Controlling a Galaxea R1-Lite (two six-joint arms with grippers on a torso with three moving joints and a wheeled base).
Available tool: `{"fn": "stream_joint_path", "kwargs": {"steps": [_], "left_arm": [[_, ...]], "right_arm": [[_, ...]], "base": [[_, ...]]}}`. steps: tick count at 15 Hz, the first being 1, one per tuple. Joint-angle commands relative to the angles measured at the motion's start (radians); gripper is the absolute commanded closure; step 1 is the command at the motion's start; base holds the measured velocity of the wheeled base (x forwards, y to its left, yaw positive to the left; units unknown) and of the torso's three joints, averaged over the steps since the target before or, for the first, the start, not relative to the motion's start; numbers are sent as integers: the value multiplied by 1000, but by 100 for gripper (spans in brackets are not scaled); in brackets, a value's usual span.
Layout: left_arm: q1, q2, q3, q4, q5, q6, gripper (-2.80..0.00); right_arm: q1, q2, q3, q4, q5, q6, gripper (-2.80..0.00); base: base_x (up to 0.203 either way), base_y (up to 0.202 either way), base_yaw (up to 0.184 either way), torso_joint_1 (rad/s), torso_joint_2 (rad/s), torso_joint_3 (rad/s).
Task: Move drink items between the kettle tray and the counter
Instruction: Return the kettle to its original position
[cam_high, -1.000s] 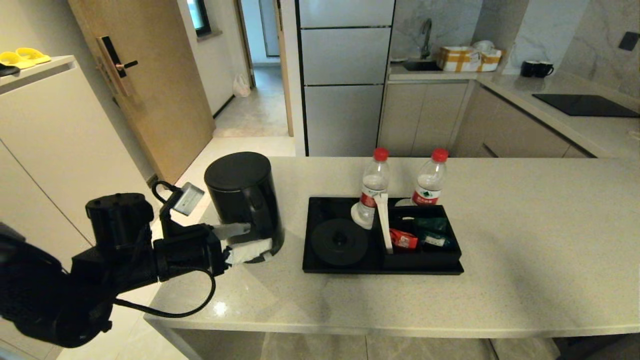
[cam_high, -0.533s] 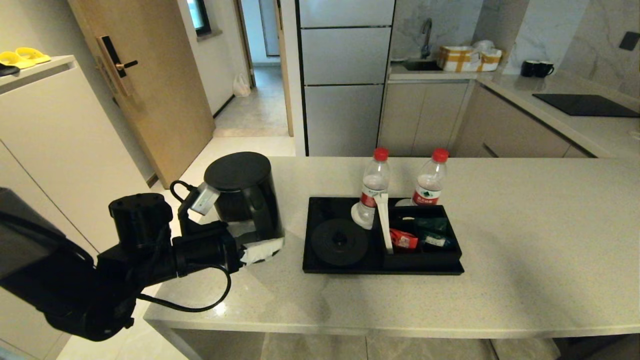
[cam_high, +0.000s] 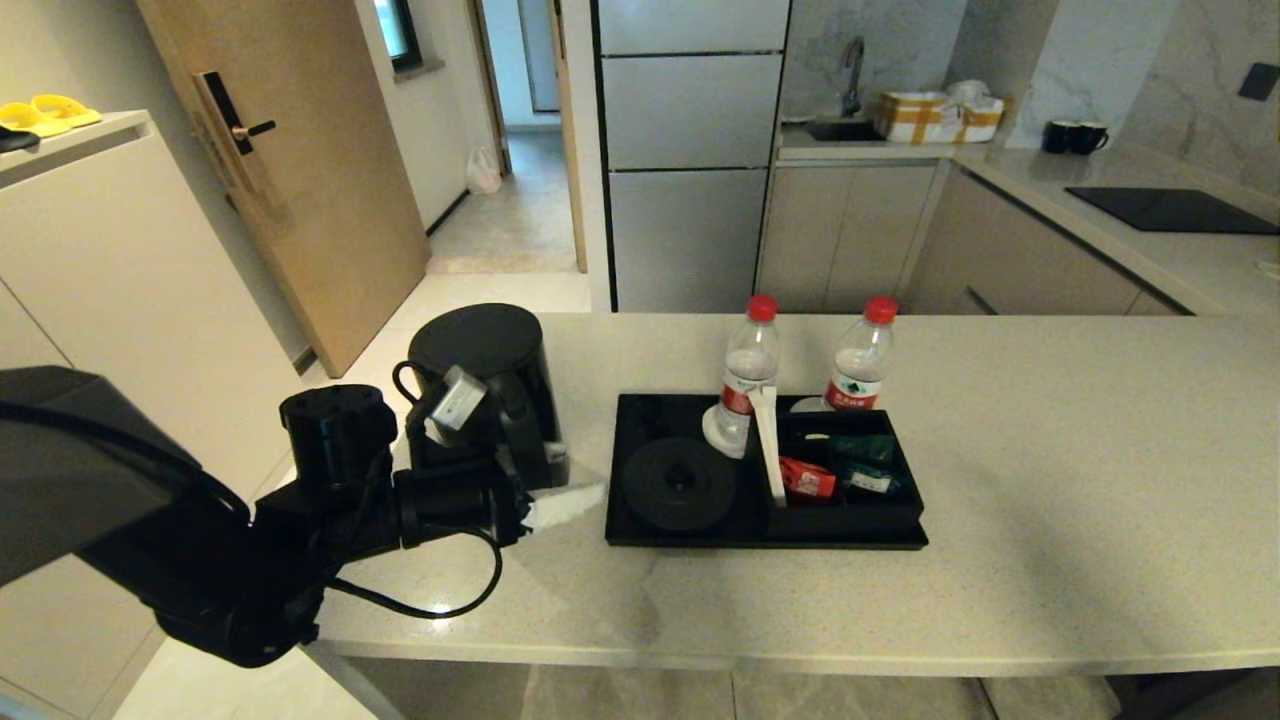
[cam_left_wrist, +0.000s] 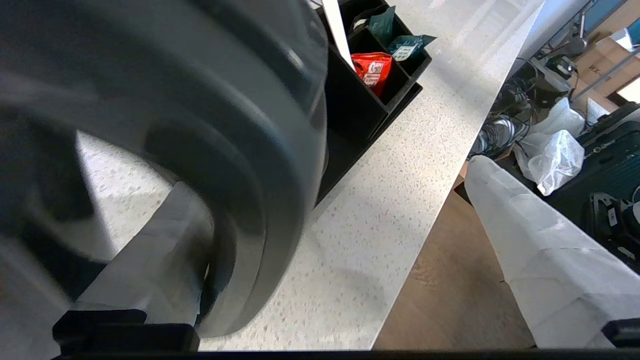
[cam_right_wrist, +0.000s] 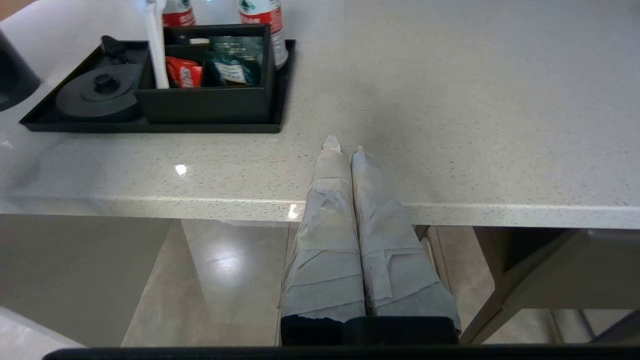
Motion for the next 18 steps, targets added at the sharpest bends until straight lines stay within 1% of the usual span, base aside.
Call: {"fn": "stream_joint_path", "kwargs": {"steps": [1, 4, 6, 12, 14, 18], "left_arm": [[-15, 16, -14, -6, -5, -1, -280], [-15, 19, -17, -8, -3, -2, -280], [-18, 21, -20, -8, 15, -2, -280], [-21, 11, 11, -11, 21, -1, -280], [-21, 11, 13, -11, 37, -1, -280], [-21, 5, 16, -13, 41, -1, -280]], "right_arm": [[0, 0, 0, 0, 0, -1, 0], [0, -1, 0, 0, 0, -1, 0], [0, 0, 0, 0, 0, -1, 0], [0, -2, -1, 0, 0, -1, 0], [0, -2, 0, 0, 0, -1, 0], [0, 0, 0, 0, 0, -1, 0]], "base": [[0, 0, 0, 0, 0, 0], [0, 0, 0, 0, 0, 0], [0, 0, 0, 0, 0, 0], [0, 0, 0, 0, 0, 0], [0, 0, 0, 0, 0, 0], [0, 0, 0, 0, 0, 0]]}}
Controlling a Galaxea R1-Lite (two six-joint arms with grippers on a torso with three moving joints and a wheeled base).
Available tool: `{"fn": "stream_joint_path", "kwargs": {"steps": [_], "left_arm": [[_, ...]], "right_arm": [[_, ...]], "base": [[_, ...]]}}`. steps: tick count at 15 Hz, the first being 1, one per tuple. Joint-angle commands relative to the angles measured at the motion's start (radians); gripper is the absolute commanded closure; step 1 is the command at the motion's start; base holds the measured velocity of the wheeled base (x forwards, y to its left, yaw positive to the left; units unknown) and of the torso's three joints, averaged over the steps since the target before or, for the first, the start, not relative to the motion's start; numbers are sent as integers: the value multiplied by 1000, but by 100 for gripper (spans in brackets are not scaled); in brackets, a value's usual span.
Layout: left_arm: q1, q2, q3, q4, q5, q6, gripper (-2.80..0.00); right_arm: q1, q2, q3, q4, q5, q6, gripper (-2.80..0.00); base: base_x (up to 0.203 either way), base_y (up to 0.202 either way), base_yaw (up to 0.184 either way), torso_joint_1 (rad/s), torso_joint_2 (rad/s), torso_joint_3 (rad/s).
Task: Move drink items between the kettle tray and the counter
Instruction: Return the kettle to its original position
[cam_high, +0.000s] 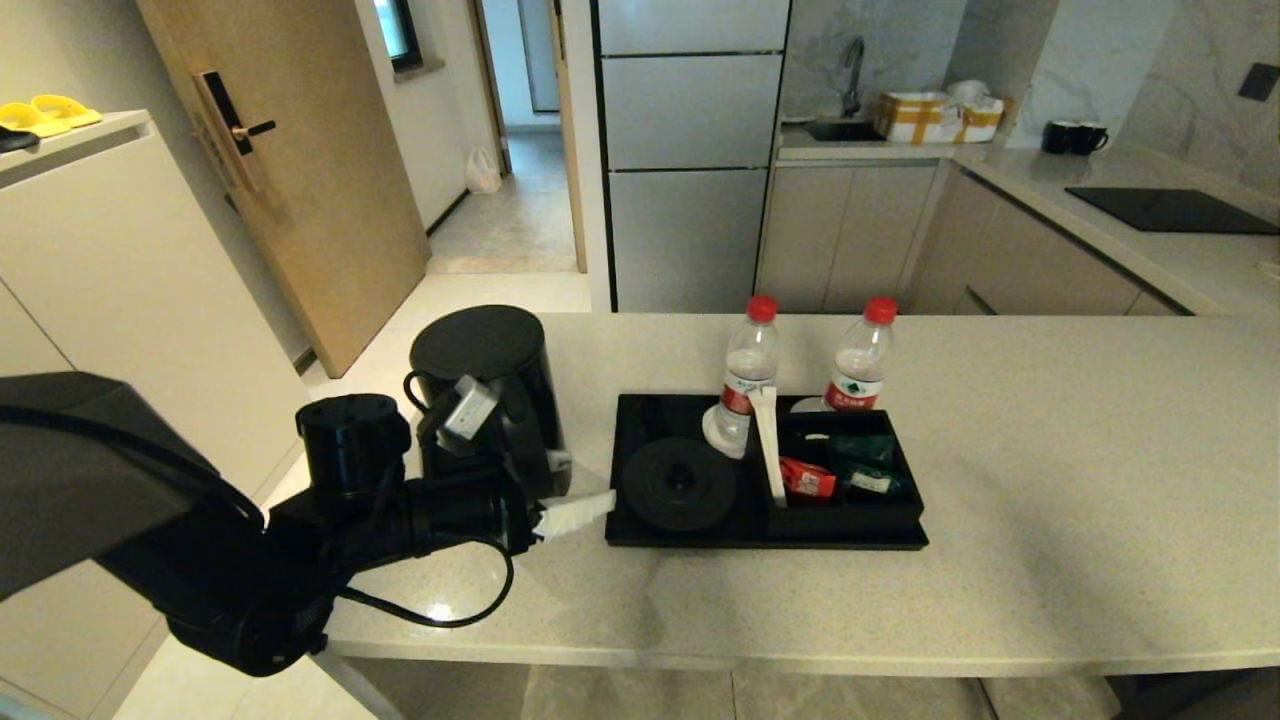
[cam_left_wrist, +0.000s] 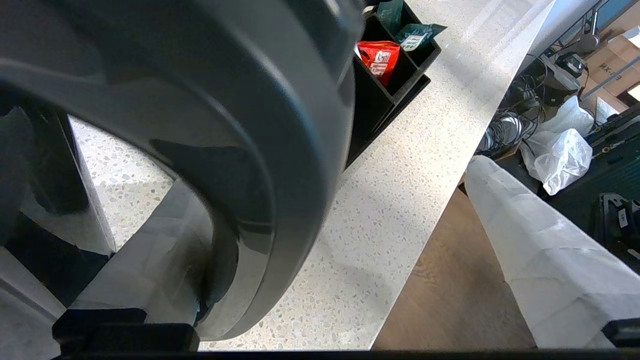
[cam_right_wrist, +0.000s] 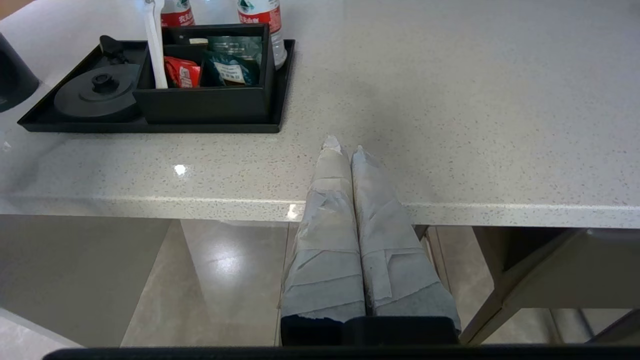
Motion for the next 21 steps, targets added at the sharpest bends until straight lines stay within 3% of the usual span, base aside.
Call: {"fn": "stream_joint_path", "kwargs": {"steps": [1, 6, 7, 18, 21], "left_arm": [[0, -6, 1, -7, -4, -1, -280], [0, -4, 1, -5, 12, 0, -280], [1, -3, 1, -5, 12, -1, 0], [1, -9, 13, -7, 13, 9, 0], [2, -17, 50, -26, 5, 60, 0]], "right_arm": [[0, 0, 0, 0, 1, -1, 0], [0, 0, -1, 0, 1, -1, 0], [0, 0, 0, 0, 1, -1, 0], [0, 0, 0, 0, 1, -1, 0], [0, 0, 0, 0, 1, -1, 0]], "base": [[0, 0, 0, 0, 0, 0], [0, 0, 0, 0, 0, 0], [0, 0, 0, 0, 0, 0], [0, 0, 0, 0, 0, 0], [0, 0, 0, 0, 0, 0]]}}
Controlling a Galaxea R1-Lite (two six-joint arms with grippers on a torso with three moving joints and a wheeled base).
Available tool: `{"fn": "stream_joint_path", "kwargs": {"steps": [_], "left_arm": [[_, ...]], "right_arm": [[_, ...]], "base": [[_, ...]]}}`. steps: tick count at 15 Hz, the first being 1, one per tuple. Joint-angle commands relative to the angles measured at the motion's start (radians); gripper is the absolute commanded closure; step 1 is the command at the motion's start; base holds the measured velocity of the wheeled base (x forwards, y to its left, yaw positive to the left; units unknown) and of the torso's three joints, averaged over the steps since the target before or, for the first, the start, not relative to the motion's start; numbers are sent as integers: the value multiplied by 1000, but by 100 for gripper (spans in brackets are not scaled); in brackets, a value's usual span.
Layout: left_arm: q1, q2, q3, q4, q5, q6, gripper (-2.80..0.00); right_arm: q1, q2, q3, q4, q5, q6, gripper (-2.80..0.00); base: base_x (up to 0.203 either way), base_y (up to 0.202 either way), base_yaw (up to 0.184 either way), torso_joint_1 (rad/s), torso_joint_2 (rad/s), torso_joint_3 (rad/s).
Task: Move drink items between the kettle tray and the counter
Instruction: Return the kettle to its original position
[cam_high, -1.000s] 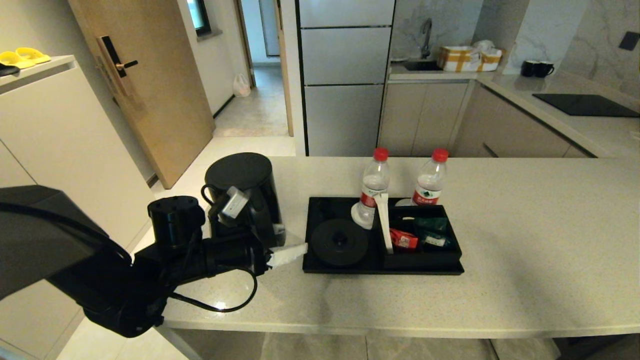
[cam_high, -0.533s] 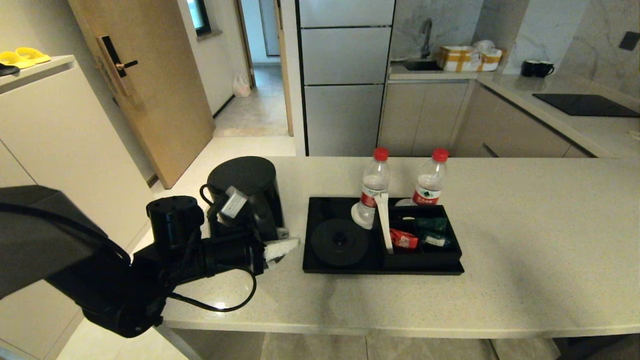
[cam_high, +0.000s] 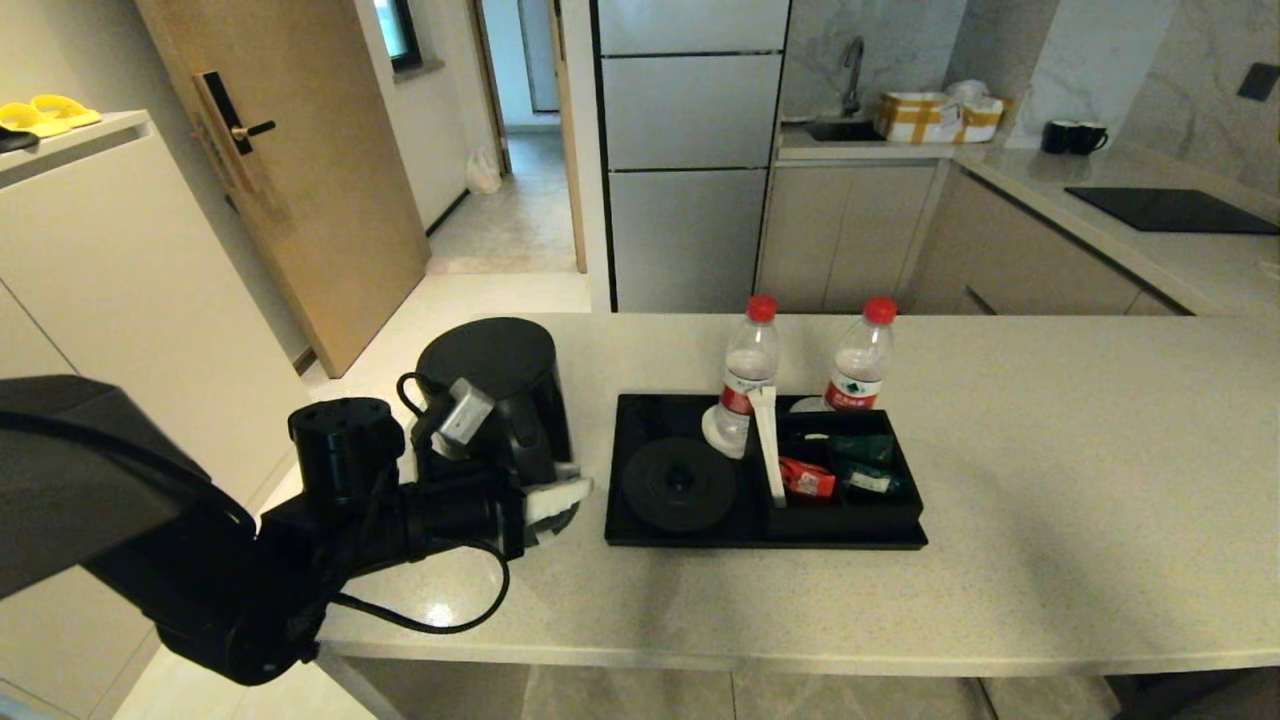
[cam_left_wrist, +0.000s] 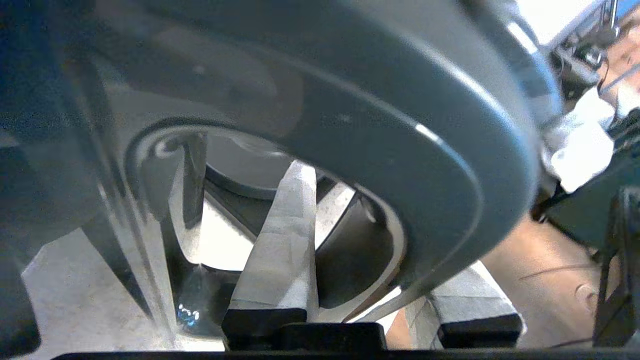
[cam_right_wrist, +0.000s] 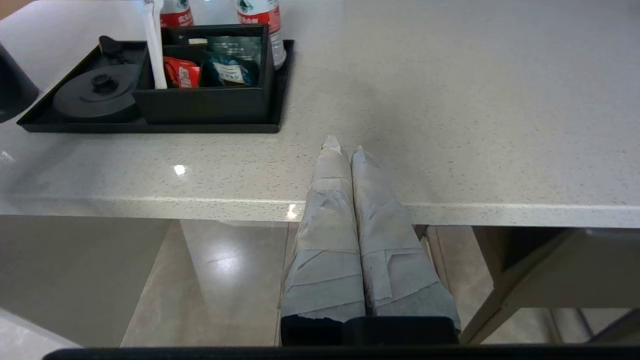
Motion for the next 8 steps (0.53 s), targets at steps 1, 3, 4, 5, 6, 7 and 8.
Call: {"fn": "stream_joint_path", "kwargs": {"steps": [1, 3, 4, 5, 6, 7, 8], "left_arm": [[0, -12, 29, -22, -11, 28, 0], [-1, -29, 55, -71, -24, 40, 0], [-3, -35, 62, -80, -39, 42, 0], [-6, -44, 70, -88, -60, 44, 0], [-14, -61, 69, -88, -79, 45, 0], [-21, -64, 64, -87, -81, 46, 0], [-42, -67, 43, -83, -81, 47, 0]], "right_arm": [[0, 0, 0, 0, 0, -1, 0], [0, 0, -1, 0, 0, -1, 0], [0, 0, -2, 0, 0, -1, 0], [0, 0, 0, 0, 0, -1, 0], [0, 0, 0, 0, 0, -1, 0], [0, 0, -1, 0, 0, -1, 0], [0, 0, 0, 0, 0, -1, 0]], "base": [[0, 0, 0, 0, 0, 0], [0, 0, 0, 0, 0, 0], [0, 0, 0, 0, 0, 0], [0, 0, 0, 0, 0, 0], [0, 0, 0, 0, 0, 0], [0, 0, 0, 0, 0, 0], [0, 0, 0, 0, 0, 0]]}}
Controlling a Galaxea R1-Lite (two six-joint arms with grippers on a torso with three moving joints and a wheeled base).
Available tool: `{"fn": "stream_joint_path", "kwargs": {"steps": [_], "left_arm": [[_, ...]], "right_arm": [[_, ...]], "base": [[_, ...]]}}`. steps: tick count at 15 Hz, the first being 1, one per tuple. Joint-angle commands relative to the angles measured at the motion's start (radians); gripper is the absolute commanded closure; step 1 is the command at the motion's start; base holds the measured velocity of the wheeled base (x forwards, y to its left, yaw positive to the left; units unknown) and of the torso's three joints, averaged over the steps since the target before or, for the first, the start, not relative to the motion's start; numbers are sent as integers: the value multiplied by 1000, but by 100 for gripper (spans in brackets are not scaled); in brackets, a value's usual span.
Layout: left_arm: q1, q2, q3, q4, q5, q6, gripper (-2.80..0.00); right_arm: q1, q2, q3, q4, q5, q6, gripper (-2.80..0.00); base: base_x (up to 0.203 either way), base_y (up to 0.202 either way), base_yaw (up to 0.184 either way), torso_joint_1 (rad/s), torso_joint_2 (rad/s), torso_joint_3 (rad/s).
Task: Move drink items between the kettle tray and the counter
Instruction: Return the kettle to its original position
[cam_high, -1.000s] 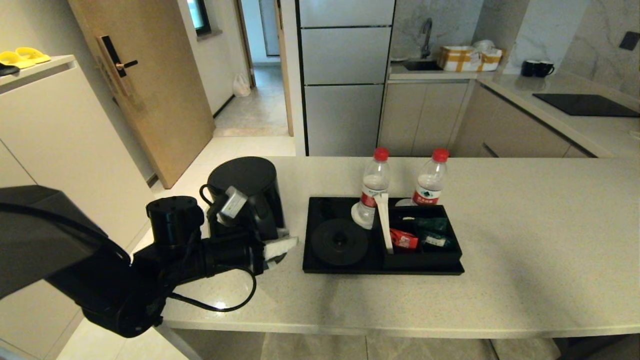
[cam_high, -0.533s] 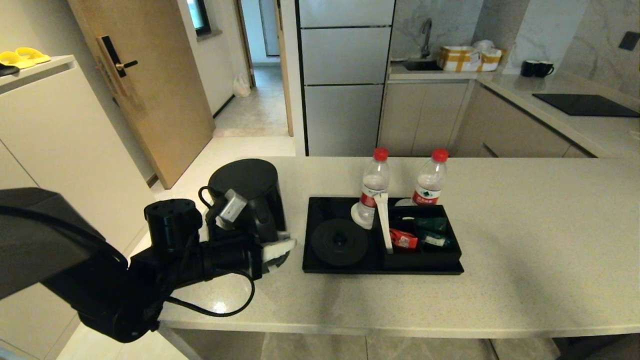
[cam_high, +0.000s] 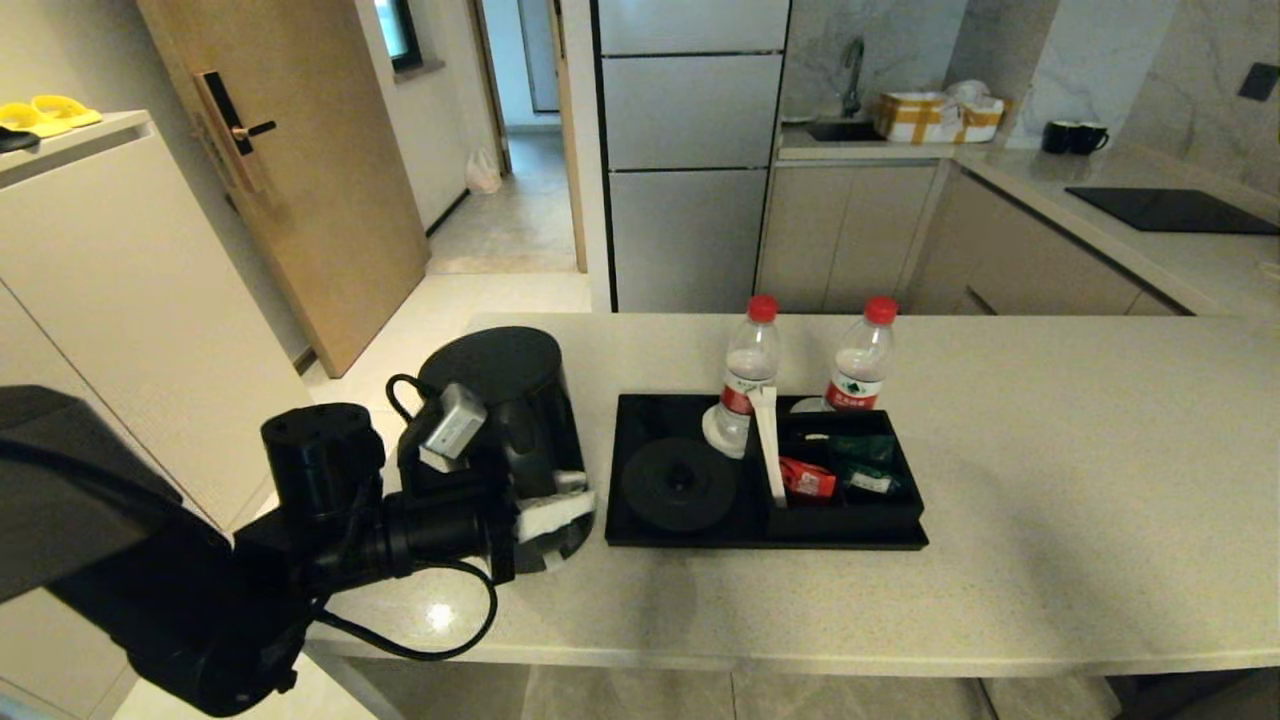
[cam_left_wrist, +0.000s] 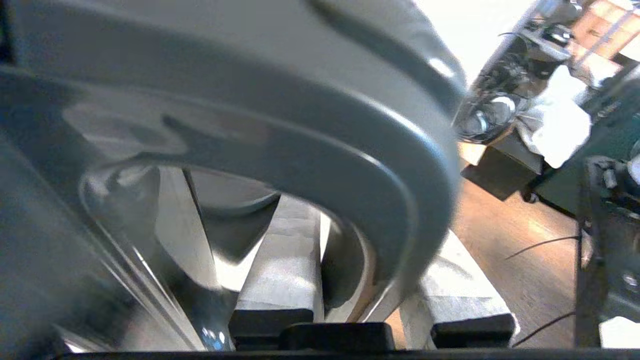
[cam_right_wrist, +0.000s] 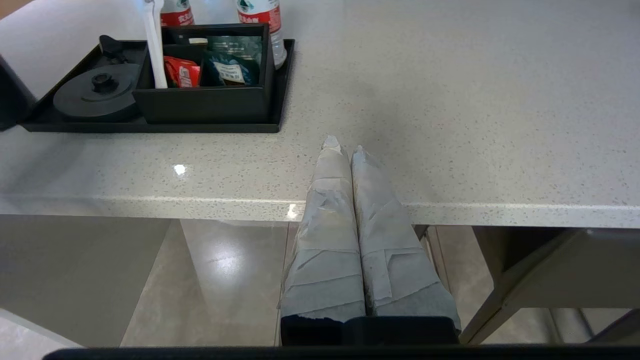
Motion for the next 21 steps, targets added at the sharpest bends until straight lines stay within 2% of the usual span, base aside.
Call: {"fn": "stream_joint_path", "kwargs": {"steps": [1, 3, 5, 7, 11, 13, 18, 21], "left_arm": [[-37, -19, -40, 2, -4, 1, 0], [-60, -26, -87, 49, -3, 8, 0], [-77, -51, -151, 165, -2, 50, 0], [-91, -59, -183, 211, 0, 72, 0], [-94, -65, -218, 232, 11, 79, 0], [-93, -75, -230, 233, 41, 80, 0], [-92, -98, -288, 292, 45, 80, 0], [-142, -78, -355, 363, 45, 81, 0]], "right_arm": [[0, 0, 0, 0, 0, 0, 0], [0, 0, 0, 0, 0, 0, 0], [0, -1, -1, 0, 0, 0, 0], [0, 0, 0, 0, 0, 0, 0], [0, 0, -1, 0, 0, 0, 0], [0, 0, -1, 0, 0, 0, 0], [0, -1, 0, 0, 0, 0, 0], [0, 0, 0, 0, 0, 0, 0]], "base": [[0, 0, 0, 0, 0, 0], [0, 0, 0, 0, 0, 0], [0, 0, 0, 0, 0, 0], [0, 0, 0, 0, 0, 0], [0, 0, 0, 0, 0, 0], [0, 0, 0, 0, 0, 0], [0, 0, 0, 0, 0, 0], [0, 0, 0, 0, 0, 0]]}}
